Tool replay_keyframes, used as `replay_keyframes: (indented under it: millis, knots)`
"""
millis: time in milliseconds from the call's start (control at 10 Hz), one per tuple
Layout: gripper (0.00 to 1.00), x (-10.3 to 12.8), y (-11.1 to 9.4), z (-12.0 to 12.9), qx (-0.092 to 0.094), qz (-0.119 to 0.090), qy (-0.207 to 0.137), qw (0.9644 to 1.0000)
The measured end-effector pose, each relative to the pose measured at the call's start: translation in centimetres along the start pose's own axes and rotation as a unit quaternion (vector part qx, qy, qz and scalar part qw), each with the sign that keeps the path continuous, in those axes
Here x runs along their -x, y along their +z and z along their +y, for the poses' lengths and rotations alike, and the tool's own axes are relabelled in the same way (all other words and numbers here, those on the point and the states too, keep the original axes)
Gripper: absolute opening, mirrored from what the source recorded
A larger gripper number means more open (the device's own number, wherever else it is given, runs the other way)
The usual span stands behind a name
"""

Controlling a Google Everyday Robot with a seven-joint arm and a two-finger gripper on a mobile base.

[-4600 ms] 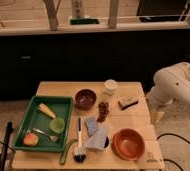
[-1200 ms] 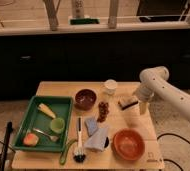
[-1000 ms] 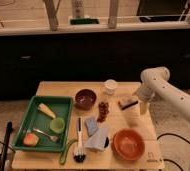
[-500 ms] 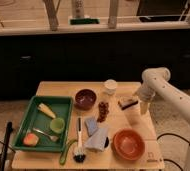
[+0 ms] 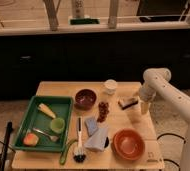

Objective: Wipe purple bowl with eraser

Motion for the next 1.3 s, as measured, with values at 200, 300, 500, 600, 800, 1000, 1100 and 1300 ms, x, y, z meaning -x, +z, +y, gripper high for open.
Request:
replay_keyframes:
  millis: [200,300,500,600,800,1000,1100,1300]
  knots:
    - [0.80,0.1,0.0,0.2,-0.001,-0.004,-0.010,0.9999]
    - [0.80,0.8,-0.2,-0.2,-0.009,-0.004,-0.022,0.9997]
    - [0.80,2.1,-0.2,-0.7,-0.020,-0.002,-0.043,0.9989]
    - [0.80,2.5,-0.1,-0.8,-0.025,0.002,-0.052,0.9983]
    - [0.80,3.5,0.3,-1.4,-0.035,0.017,-0.069,0.9969]
    - [0.80,4.0,0.8,-1.9,-0.036,0.024,-0.078,0.9960]
    - [0.80,4.1,1.1,-2.1,-0.034,0.027,-0.081,0.9957]
    - [0.80,4.4,2.0,-2.8,-0.028,0.030,-0.088,0.9952]
